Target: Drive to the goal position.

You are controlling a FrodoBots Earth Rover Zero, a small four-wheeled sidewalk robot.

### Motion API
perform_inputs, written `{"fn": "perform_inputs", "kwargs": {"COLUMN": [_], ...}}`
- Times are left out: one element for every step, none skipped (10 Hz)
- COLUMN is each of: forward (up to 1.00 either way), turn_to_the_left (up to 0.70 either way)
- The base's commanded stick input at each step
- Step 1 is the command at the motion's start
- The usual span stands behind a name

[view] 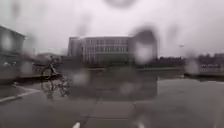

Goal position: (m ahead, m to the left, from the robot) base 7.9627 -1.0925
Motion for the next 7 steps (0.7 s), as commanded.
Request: {"fn": "perform_inputs", "kwargs": {"forward": [0.70,0.70,0.70,0.70,0.70,0.70,0.70], "turn_to_the_left": [-0.13,-0.13,-0.08,0.00,0.01,0.01,0.01]}}
